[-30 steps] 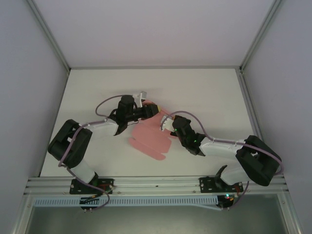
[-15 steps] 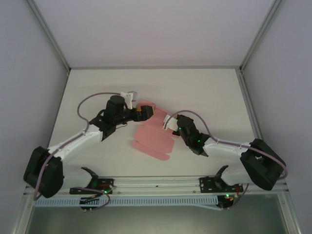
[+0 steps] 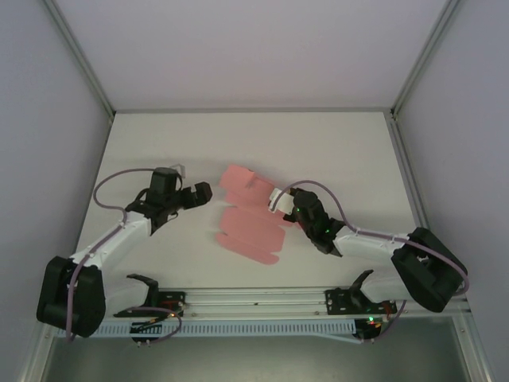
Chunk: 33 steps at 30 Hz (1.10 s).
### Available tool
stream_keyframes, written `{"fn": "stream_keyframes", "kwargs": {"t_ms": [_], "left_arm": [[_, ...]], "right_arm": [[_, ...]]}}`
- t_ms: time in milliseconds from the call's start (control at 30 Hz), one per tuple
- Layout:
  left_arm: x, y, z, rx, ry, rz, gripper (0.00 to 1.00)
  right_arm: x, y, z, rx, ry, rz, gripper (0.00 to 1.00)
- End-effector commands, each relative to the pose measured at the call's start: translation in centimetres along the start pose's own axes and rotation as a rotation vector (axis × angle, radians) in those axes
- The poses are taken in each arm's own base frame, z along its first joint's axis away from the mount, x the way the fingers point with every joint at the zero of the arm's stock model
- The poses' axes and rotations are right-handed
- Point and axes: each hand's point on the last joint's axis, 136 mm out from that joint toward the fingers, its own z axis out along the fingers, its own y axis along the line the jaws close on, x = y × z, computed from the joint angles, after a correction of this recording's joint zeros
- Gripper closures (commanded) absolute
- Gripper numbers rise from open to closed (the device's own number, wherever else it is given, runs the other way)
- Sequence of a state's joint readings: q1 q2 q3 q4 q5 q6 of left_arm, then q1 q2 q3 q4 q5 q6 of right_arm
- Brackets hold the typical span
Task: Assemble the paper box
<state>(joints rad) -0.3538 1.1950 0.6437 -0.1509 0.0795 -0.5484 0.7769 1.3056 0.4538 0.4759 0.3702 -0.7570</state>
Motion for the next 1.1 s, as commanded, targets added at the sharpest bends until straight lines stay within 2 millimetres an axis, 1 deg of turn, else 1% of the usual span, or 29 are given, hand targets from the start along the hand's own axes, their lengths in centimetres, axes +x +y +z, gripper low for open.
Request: {"fn": "stream_keyframes", "kwargs": {"t_ms": [0, 67, 200, 233, 367, 533, 633, 700, 800, 933, 1000, 1067], "left_arm": [[0.4, 0.3, 1.3, 0.002, 0.02, 0.036, 0.0], [0.7, 0.2, 1.9, 0.012, 0.034, 0.037, 0.0], [1.3, 0.9, 3.1, -0.004, 0.039, 0.065, 0.0], [1.3, 0.8, 3.3, 0.006, 0.038, 0.069, 0.0], [2.0, -1.4, 3.6, 0.143, 0.037, 0.106, 0.0], [3.2, -2.3, 4.3, 0.162, 0.065, 0.158, 0.0], [3.6, -2.9, 4.7, 0.187, 0.071, 0.169, 0.0], [3.6, -3.9, 4.6, 0.233, 0.06, 0.182, 0.0], [3.0, -5.4, 3.8, 0.299, 0.016, 0.194, 0.0], [2.5, -6.3, 3.1, 0.33, -0.024, 0.208, 0.0], [2.5, -6.6, 3.0, 0.338, -0.024, 0.216, 0.0], [2.7, -7.2, 3.0, 0.36, -0.016, 0.232, 0.0]], "right_arm": [[-0.7, -0.5, -0.4, 0.014, -0.048, 0.051, 1.0], [-0.9, -0.7, -0.6, 0.016, -0.056, 0.057, 1.0], [-0.8, -0.8, -0.8, 0.018, -0.058, 0.066, 1.0], [-0.9, -0.8, -0.8, 0.02, -0.06, 0.068, 1.0], [-0.8, -1.0, -0.7, 0.027, -0.055, 0.074, 1.0], [-0.9, -1.2, -1.0, 0.033, -0.063, 0.087, 1.0], [-1.0, -1.2, -1.1, 0.031, -0.069, 0.097, 1.0], [-0.9, -1.2, -1.1, 0.026, -0.067, 0.098, 1.0], [-0.8, -0.9, -1.0, 0.017, -0.064, 0.097, 1.0], [-0.8, -0.7, -0.9, 0.004, -0.058, 0.097, 1.0], [-0.7, -0.5, -0.8, -0.004, -0.057, 0.098, 1.0], [-0.9, -0.4, -0.8, -0.013, -0.061, 0.102, 1.0]]}}
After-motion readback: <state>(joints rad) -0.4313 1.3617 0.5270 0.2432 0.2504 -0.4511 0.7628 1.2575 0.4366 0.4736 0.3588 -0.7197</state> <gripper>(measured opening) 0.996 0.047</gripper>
